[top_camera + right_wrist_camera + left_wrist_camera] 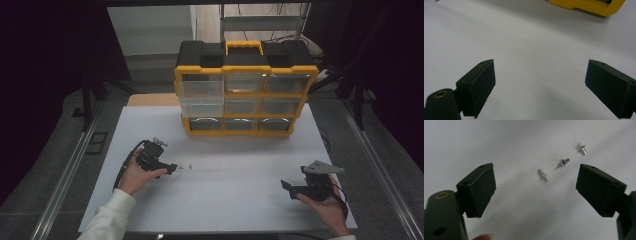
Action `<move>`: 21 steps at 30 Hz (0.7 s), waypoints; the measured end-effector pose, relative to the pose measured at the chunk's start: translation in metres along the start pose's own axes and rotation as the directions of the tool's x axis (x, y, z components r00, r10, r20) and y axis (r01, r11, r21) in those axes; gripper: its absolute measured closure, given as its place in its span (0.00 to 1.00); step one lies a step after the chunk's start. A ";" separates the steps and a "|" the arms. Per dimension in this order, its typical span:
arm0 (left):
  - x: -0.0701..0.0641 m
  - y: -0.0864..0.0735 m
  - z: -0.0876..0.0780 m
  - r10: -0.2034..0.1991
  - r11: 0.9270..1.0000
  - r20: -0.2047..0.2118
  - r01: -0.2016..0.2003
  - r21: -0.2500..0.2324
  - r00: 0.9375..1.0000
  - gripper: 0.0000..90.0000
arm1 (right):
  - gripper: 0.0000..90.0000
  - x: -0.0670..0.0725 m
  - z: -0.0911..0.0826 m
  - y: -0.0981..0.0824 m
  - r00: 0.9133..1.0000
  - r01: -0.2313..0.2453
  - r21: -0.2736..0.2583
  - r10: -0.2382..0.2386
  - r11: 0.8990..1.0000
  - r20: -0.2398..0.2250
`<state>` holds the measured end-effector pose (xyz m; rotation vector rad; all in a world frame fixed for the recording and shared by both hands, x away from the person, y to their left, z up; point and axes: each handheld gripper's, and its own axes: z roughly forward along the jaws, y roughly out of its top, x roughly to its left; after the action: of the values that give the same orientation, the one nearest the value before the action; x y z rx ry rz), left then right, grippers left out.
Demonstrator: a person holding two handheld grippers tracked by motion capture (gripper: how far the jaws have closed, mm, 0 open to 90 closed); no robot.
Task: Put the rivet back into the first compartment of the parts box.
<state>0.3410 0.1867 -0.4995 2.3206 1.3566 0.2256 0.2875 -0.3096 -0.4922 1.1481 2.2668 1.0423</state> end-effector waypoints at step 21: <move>-0.005 0.008 0.023 0.078 0.993 0.000 -0.078 0.086 0.997 0.58 | 0.11 -0.002 0.000 -0.001 1.000 -0.020 0.008 0.020 1.000 0.019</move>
<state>0.3525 0.1728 -0.5158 2.4478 1.3024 0.1989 0.2887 -0.3117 -0.4930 1.1817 2.2518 1.0263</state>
